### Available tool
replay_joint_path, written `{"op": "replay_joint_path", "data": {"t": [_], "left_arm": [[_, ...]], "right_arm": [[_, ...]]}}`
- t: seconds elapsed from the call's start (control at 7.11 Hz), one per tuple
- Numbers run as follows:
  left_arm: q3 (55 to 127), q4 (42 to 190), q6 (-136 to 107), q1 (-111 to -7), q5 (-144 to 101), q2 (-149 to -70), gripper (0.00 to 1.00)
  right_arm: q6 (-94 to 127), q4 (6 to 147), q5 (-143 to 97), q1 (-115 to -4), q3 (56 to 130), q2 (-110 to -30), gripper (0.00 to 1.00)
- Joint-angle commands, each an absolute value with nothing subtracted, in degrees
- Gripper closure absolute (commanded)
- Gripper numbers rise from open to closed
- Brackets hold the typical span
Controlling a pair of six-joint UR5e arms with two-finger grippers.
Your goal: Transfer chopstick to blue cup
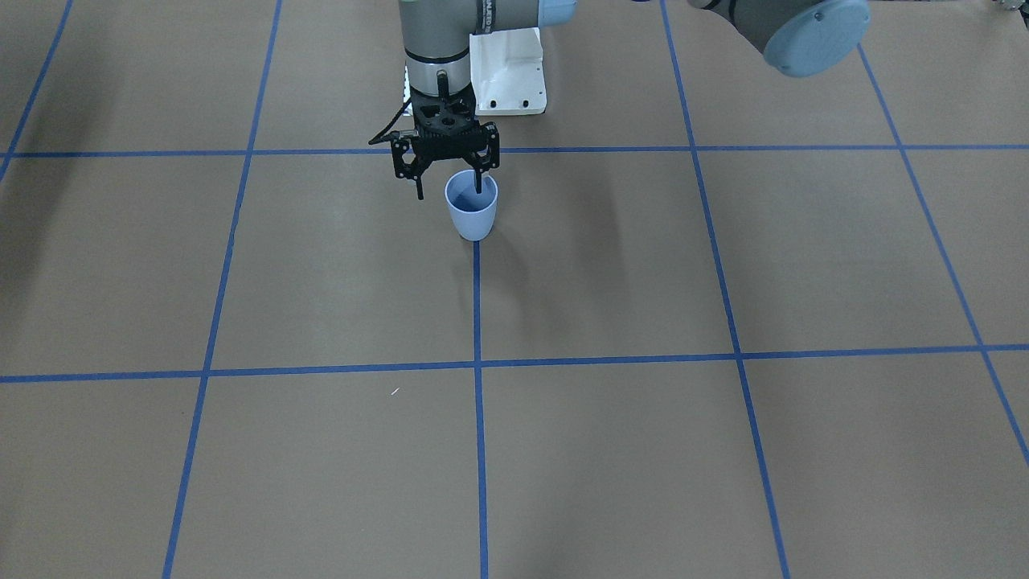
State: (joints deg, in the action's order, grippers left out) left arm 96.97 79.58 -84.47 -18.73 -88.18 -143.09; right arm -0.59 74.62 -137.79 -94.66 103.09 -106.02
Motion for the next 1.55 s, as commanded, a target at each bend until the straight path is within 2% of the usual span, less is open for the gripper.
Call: {"op": "replay_joint_path", "data": {"t": [0.0,0.28,0.42,0.84,1.12,1.41], "left_arm": [[104.29,76.57,-83.15,-19.24,-89.30,-142.91,0.01],[107.91,73.83,-72.33,-23.53,-90.60,-139.51,0.01],[109.23,73.92,-64.94,-28.69,-95.23,-135.31,0.01],[110.21,74.09,-32.17,-50.99,-115.52,-125.54,0.01],[110.22,74.45,-13.38,-64.44,-122.48,-115.97,0.01],[107.68,74.18,-1.18,-73.44,-125.85,-104.30,0.01]], "right_arm": [[-0.53,74.62,-137.81,-94.66,103.10,-106.00,0.00],[-0.53,74.62,-137.81,-94.66,103.10,-106.00,0.00],[-0.53,74.62,-137.81,-94.66,103.10,-106.00,0.00],[-0.44,74.71,-138.07,-94.66,103.10,-106.00,0.00],[-0.35,74.71,-138.08,-94.66,103.10,-106.00,0.00],[-0.35,74.71,-138.08,-94.66,103.10,-106.08,0.00]]}}
